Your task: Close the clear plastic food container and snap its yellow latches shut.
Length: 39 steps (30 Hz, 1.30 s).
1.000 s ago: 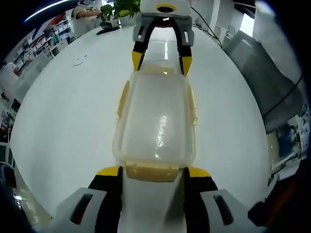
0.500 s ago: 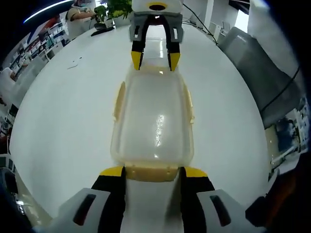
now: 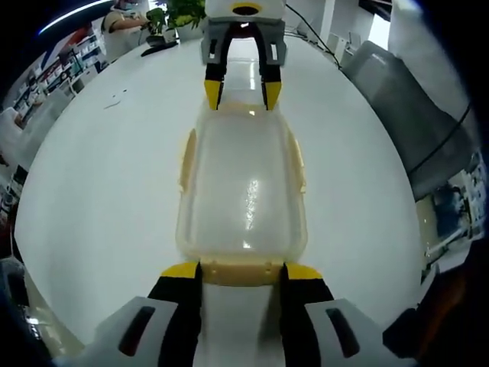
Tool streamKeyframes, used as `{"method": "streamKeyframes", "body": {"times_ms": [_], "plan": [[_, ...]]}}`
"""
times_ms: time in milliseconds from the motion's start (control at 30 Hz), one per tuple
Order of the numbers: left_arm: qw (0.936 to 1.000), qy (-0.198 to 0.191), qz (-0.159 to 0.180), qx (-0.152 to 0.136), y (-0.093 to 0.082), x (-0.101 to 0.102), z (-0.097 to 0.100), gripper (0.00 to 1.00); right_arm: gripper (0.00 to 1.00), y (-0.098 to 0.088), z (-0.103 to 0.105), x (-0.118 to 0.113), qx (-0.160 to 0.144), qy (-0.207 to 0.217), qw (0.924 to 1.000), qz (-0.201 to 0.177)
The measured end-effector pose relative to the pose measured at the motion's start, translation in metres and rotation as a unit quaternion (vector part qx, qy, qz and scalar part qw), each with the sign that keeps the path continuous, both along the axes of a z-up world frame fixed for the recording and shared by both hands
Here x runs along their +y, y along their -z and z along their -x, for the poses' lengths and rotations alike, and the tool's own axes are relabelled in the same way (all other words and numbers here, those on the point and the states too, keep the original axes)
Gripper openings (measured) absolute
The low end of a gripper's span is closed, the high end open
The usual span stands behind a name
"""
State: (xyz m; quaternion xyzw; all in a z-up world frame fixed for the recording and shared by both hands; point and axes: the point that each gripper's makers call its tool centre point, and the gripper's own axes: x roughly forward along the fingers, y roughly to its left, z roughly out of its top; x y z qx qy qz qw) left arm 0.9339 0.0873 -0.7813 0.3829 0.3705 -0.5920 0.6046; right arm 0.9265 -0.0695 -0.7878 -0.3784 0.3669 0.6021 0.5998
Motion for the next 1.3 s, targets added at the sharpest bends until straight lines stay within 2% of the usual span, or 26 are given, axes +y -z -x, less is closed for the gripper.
{"method": "streamKeyframes", "body": {"times_ms": [600,700,833,1300], "plan": [[0.9995,-0.002,-0.031,-0.001,-0.001,-0.002,0.001,0.32,0.35,0.0,-0.002,-0.001,0.0,0.001,0.9999,0.01],[0.9992,-0.005,-0.038,0.006,-0.003,-0.001,0.004,0.32,0.35,0.0,0.0,-0.001,0.0,0.0,0.9998,0.019],[0.9989,-0.001,-0.046,0.004,-0.013,-0.001,0.009,0.32,0.35,-0.008,0.006,-0.001,-0.004,-0.01,0.9996,0.025],[0.9988,-0.007,-0.048,-0.007,-0.061,-0.001,0.021,0.32,0.35,-0.056,0.017,-0.002,0.003,-0.03,0.9995,0.015]]}}
